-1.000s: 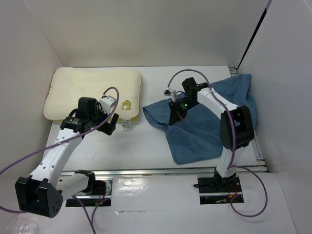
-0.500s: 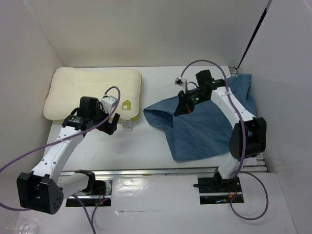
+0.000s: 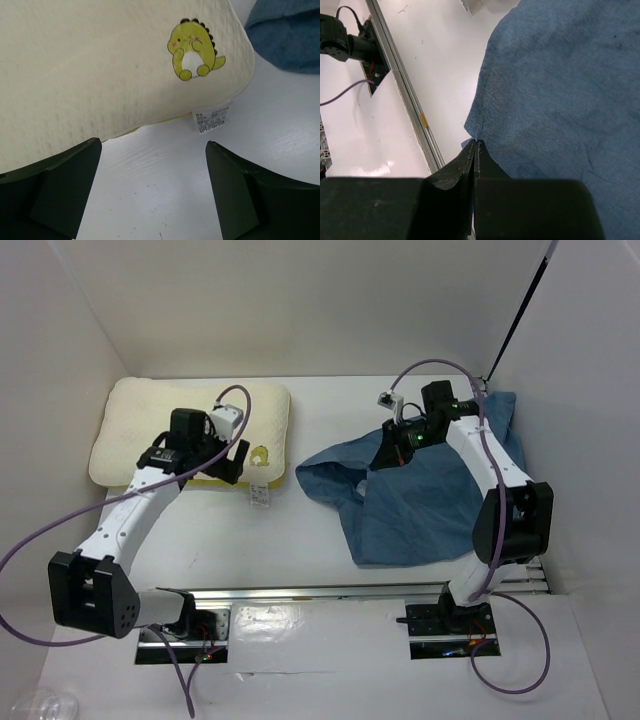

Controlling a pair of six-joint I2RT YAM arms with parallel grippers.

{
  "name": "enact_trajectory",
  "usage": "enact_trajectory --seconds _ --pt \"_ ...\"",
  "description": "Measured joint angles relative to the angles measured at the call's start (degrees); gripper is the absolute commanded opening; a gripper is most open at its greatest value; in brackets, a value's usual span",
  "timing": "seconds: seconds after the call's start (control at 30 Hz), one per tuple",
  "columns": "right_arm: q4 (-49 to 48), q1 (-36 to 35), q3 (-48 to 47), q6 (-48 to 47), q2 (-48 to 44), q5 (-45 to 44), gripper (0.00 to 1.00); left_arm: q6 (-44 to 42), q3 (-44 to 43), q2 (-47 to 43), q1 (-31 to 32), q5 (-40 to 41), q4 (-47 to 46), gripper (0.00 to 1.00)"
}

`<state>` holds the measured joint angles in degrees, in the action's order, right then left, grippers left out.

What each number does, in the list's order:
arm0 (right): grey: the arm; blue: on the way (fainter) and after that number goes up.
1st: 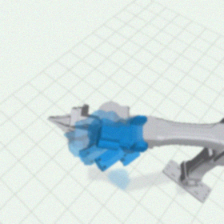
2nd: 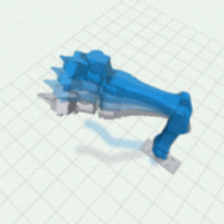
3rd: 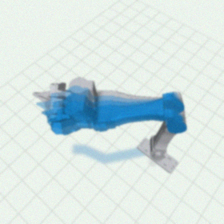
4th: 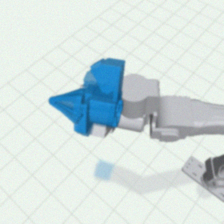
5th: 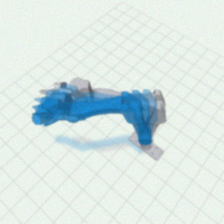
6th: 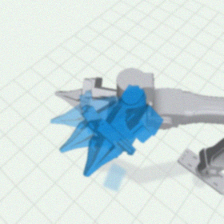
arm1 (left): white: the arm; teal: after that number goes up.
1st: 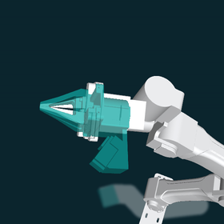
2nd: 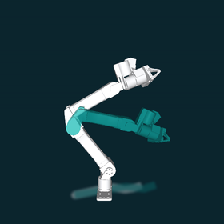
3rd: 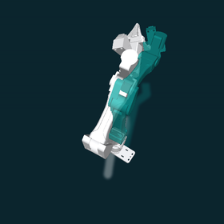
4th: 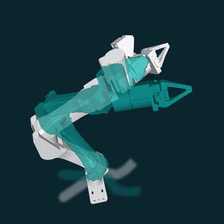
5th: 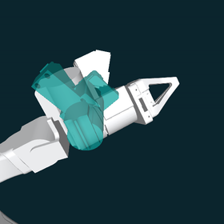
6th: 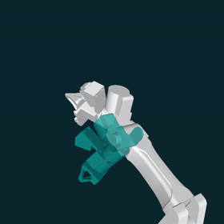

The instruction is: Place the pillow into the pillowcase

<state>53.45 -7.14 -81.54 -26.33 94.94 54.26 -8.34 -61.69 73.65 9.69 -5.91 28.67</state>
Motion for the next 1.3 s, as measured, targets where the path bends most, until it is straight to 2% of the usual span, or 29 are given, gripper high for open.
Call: enact_trajectory --seconds 0.33,0.8,0.93,1.17,1.3 --pt "-0.13 0.28 0.0 0.31 -0.2 0.42 0.0 0.96 -9.55 13.03 0.0 4.15 -4.37 1.0" --pt "0.24 3.08 0.0 -1.42 -0.17 0.46 0.0 -0.5 -28.85 34.4 -0.68 7.1 -6.4 1.0" --pt "0.72 4.07 -0.24 -2.51 0.55 0.85 0.0 -5.68 -31.67 37.38 -2.01 5.05 -5.29 1.0" --pt "2.67 4.94 -2.21 -5.05 3.45 2.05 0.0 -21.79 -45.42 42.03 -8.26 -4.02 6.97 1.0" --pt "3.91 5.16 -2.69 -6.29 4.37 2.67 0.0 -32.39 -52.92 43.85 -12.24 -6.12 15.5 1.0"
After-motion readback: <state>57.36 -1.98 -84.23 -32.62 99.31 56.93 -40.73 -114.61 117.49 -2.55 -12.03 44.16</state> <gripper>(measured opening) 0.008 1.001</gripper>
